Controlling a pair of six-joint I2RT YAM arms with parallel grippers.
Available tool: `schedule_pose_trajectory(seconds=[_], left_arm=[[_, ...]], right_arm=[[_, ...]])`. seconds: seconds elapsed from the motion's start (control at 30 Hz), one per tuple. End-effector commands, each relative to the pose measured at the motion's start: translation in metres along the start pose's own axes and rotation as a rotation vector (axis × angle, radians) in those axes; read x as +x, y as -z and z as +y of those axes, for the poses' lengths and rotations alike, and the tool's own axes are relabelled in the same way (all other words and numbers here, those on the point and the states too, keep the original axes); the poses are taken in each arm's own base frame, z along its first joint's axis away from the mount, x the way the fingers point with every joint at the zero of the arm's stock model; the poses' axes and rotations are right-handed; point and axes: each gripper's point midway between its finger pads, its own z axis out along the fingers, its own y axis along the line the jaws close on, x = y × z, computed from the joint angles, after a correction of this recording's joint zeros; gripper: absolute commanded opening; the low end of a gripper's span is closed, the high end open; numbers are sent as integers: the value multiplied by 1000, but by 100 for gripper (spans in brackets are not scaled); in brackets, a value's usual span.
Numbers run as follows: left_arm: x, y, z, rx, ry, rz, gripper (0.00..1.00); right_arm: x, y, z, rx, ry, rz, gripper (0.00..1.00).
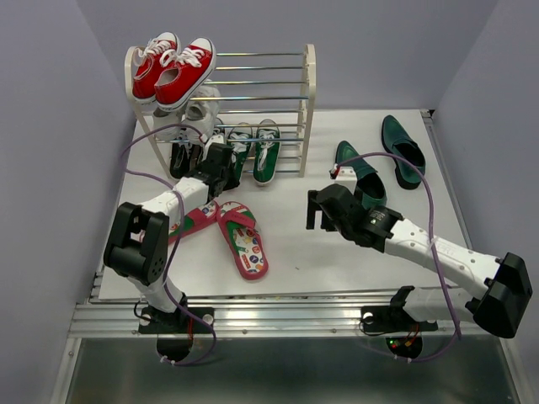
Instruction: Place and organize the shoes onto the shoe shelf
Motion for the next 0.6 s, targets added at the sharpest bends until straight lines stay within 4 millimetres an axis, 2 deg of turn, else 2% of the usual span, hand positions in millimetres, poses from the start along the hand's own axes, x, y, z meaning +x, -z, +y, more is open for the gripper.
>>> schedule_pose_trajectory(seconds=[0.0, 0.1, 0.17, 0.43, 0.57], left_arm=[[-43, 20, -20, 80, 6, -103, 31], [-44, 20, -20, 79, 4, -101, 20], [-43, 20, -23, 90, 1, -89, 7], [-50, 30, -37, 156, 22, -91, 6], [-54, 30, -35, 142, 41, -106, 8]], right_arm=[[0, -5, -4, 32, 17, -13, 100], [0, -6, -4, 39, 21, -12, 100], [-1, -6, -4, 40, 21, -14, 100], [0, -6, -2, 34, 20, -8, 100], [1, -6, -1, 30, 17, -5, 100]])
